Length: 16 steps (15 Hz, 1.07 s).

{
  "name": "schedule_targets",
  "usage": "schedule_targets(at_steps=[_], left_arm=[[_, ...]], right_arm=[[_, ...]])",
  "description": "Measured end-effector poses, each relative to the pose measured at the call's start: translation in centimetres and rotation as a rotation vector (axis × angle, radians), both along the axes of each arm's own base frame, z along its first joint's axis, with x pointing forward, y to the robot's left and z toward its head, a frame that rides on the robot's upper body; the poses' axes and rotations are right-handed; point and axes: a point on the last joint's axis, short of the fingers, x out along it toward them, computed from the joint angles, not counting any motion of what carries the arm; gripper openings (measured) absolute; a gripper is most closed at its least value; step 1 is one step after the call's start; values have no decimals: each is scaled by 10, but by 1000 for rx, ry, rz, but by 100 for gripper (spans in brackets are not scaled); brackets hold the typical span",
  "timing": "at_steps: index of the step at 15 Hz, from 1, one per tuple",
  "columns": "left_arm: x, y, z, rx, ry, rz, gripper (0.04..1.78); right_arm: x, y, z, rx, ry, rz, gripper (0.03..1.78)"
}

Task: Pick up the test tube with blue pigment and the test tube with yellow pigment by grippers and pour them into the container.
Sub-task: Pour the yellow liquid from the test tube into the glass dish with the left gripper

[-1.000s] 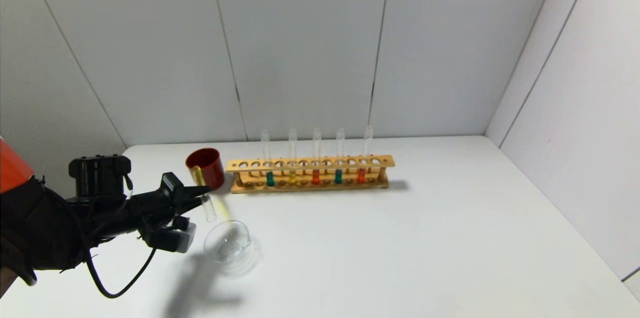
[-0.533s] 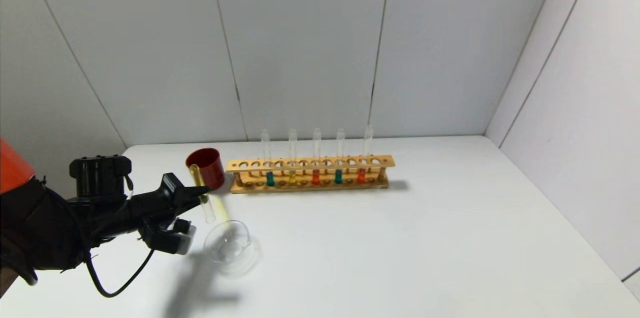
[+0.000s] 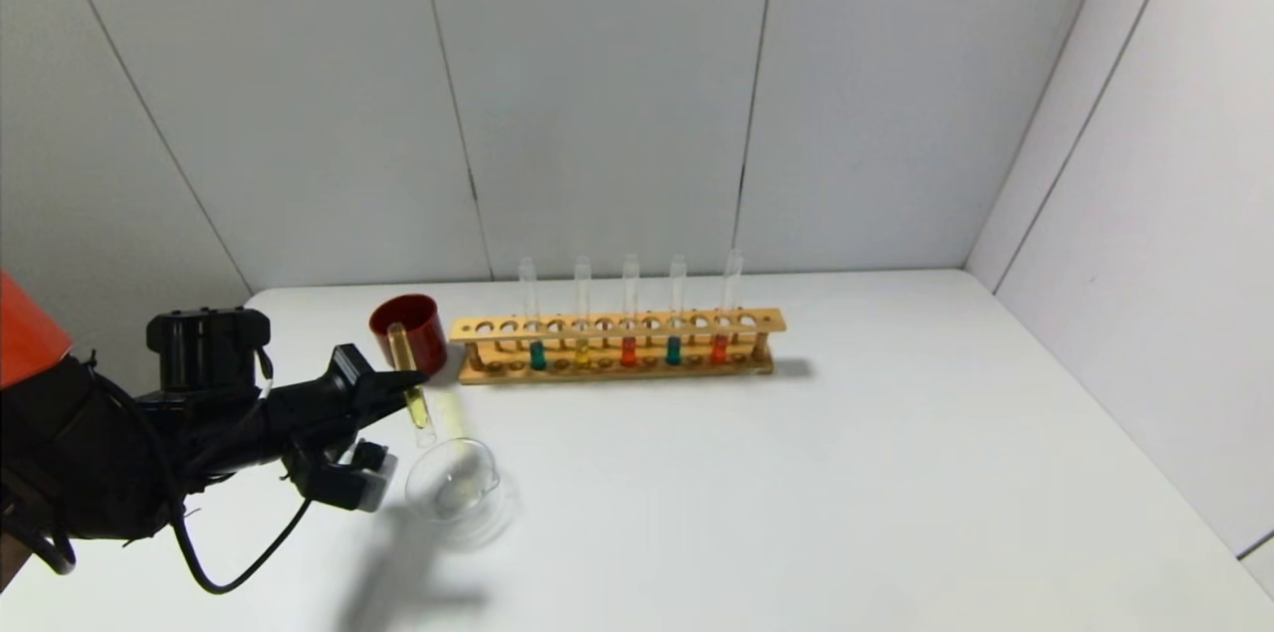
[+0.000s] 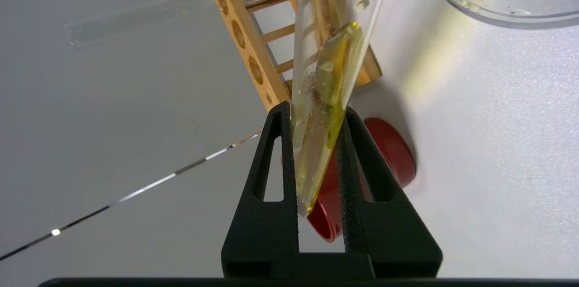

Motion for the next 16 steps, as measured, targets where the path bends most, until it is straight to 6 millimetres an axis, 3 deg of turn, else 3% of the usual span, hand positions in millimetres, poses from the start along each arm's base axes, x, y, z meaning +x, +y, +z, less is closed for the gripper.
schedule_targets(at_steps=[16], left_arm=[[-2,2,4,54,-36,26,31]], right_arm=[[0,0,0,0,0,0,175]])
